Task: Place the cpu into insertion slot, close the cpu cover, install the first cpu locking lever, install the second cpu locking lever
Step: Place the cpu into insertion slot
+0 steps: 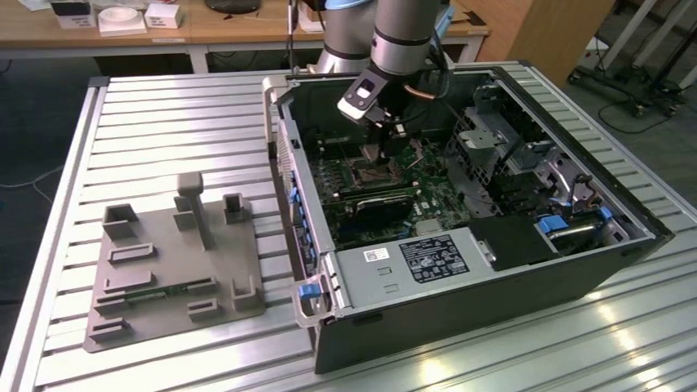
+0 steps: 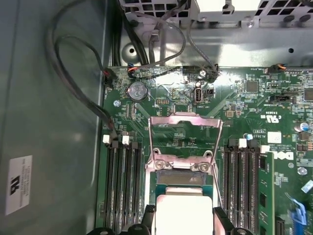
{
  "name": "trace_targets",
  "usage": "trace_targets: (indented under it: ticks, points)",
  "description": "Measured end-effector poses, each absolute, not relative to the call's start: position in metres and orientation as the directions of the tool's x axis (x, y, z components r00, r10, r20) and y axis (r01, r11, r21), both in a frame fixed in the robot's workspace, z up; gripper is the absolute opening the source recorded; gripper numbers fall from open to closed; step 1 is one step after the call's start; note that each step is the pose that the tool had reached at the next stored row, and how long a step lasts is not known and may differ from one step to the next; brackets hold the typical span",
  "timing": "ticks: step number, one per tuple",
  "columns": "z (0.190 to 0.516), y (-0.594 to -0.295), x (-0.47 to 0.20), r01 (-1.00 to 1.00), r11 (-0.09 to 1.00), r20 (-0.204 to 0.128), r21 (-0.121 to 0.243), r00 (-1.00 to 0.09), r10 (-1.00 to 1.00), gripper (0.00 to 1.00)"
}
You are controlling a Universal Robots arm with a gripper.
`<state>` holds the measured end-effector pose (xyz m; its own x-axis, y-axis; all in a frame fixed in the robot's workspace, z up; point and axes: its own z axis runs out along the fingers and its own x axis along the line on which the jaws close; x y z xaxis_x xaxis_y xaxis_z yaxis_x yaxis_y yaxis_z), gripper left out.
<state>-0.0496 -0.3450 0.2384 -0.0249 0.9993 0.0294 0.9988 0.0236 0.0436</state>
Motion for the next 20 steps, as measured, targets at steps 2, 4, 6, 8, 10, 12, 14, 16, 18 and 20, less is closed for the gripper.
trace_targets:
  ticks: [2,4,6,8,10,12,14,16,18,20]
  points:
    - [0.2356,-0.345,-0.0496,0.999,0.018,0.029,0.044,-0.02,0.999,0.54]
    - [0.2335,-0.345,-0.0496,0.999,0.014,0.029,0.044,-0.015,0.999,0.54]
    - [0.233,-0.3451,-0.0496,0.999,0.01,0.029,0.044,-0.011,1.0,0.54]
    - [0.233,-0.3451,-0.0496,0.999,0.009,0.029,0.043,-0.01,1.0,0.54]
    - [0.2329,-0.345,-0.0496,0.999,0.008,0.029,0.044,-0.009,1.0,0.54]
    - [0.2329,-0.345,-0.0496,0.999,0.006,0.029,0.044,-0.007,1.0,0.54]
    - [0.2328,-0.345,-0.0496,0.999,0.005,0.029,0.044,-0.006,1.0,0.54]
    - [0.2329,-0.345,-0.0496,0.999,0.004,0.029,0.044,-0.005,1.0,0.54]
    - [0.2328,-0.345,-0.0496,0.999,0.002,0.029,0.044,-0.004,1.0,0.54]
    - [0.2328,-0.345,-0.0496,0.999,0.001,0.029,0.044,-0.002,1.0,0.54]
